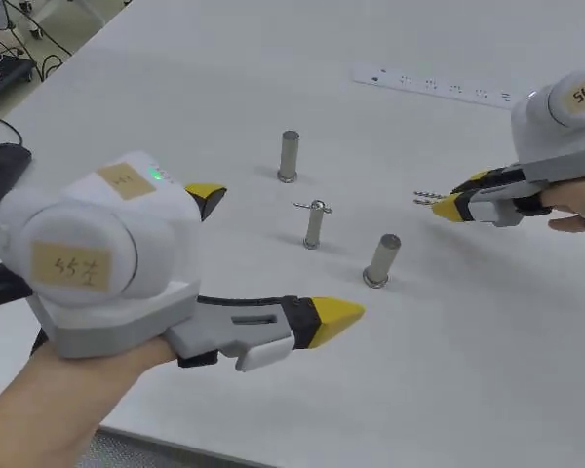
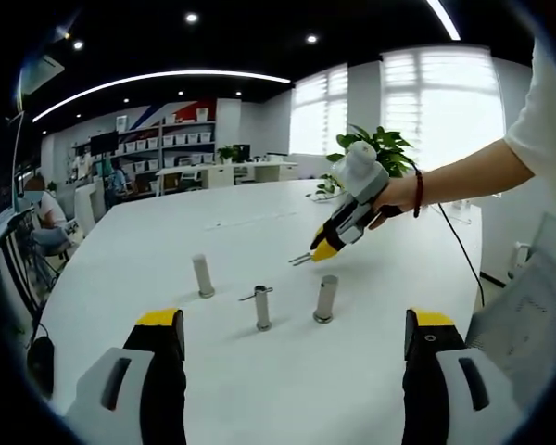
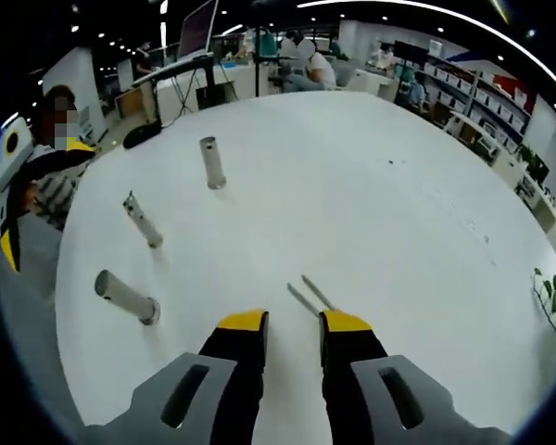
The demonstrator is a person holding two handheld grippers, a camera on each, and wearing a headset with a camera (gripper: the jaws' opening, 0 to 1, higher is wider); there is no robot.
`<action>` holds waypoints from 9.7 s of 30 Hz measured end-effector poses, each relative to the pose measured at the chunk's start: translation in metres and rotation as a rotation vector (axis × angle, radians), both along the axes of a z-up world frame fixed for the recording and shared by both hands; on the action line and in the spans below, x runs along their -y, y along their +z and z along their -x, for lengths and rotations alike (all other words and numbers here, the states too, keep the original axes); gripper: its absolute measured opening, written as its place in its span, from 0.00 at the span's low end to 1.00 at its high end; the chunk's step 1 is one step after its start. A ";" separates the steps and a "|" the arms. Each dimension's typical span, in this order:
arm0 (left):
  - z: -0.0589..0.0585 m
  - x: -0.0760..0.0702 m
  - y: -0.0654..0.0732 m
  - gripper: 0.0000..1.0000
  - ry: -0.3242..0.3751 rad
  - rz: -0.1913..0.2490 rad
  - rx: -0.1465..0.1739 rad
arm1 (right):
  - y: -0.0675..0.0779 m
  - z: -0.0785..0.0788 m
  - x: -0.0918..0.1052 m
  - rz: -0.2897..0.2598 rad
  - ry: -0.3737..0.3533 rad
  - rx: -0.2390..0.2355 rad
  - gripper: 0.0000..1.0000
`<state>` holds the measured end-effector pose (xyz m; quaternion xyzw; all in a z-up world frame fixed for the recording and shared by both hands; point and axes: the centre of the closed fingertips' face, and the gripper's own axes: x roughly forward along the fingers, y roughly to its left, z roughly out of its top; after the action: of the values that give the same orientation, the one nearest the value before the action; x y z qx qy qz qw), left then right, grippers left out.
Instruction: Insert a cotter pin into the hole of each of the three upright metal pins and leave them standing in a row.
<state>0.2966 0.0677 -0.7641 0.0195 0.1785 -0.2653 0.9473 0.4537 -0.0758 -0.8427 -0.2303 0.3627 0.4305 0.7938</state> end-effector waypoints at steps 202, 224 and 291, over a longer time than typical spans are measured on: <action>0.033 0.071 0.040 0.00 -0.394 0.269 -0.119 | 0.113 0.189 -0.051 -0.429 0.485 -0.232 0.19; 0.056 0.082 0.040 0.00 -0.534 0.267 -0.116 | 0.103 0.219 -0.052 -0.449 0.597 -0.323 0.13; 0.004 0.069 -0.001 0.26 -0.297 0.094 -0.014 | 0.068 0.159 -0.009 -0.081 0.582 -0.155 0.02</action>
<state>0.2930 -0.0009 -0.7654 -0.0006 0.1674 -0.4108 0.8962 0.2943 -0.0670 -0.7749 -0.2589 0.3236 0.6704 0.6154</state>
